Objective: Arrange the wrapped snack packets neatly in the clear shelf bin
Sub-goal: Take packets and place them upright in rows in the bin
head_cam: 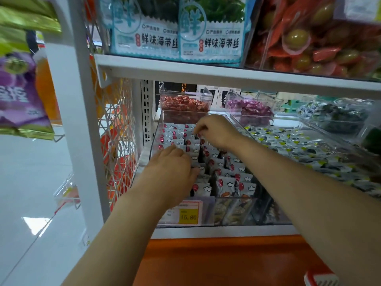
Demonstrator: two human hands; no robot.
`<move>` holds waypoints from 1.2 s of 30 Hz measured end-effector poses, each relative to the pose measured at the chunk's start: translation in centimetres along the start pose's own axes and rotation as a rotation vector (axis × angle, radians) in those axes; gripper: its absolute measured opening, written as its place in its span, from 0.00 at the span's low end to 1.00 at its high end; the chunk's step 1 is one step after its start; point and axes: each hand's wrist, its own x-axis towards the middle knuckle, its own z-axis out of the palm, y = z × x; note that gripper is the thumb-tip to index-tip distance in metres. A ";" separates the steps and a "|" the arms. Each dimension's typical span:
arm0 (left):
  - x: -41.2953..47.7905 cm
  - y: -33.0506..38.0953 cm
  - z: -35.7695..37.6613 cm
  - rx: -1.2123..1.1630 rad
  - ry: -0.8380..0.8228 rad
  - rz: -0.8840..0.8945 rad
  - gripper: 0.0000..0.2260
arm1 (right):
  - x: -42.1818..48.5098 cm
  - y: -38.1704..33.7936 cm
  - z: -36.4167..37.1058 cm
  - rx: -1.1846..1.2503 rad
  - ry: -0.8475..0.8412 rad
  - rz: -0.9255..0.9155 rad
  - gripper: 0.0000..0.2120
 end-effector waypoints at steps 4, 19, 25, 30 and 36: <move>-0.1 -0.1 0.0 -0.005 0.018 0.015 0.18 | 1.3 0.3 1.4 -0.138 -0.040 0.039 0.07; -0.4 1.1 -0.9 -0.496 0.427 -0.159 0.17 | -6.9 -0.3 -3.0 0.559 0.586 0.079 0.11; -0.8 2.6 -0.6 -0.824 0.364 -0.183 0.12 | -13.1 0.4 -2.6 1.035 0.493 0.229 0.04; -1.3 3.1 -0.7 -1.135 0.314 -0.258 0.11 | -14.4 0.7 -2.7 1.361 0.402 0.309 0.05; -1.3 3.1 -0.7 -1.366 0.330 -0.319 0.15 | -14.7 0.9 -3.2 1.450 0.321 0.314 0.05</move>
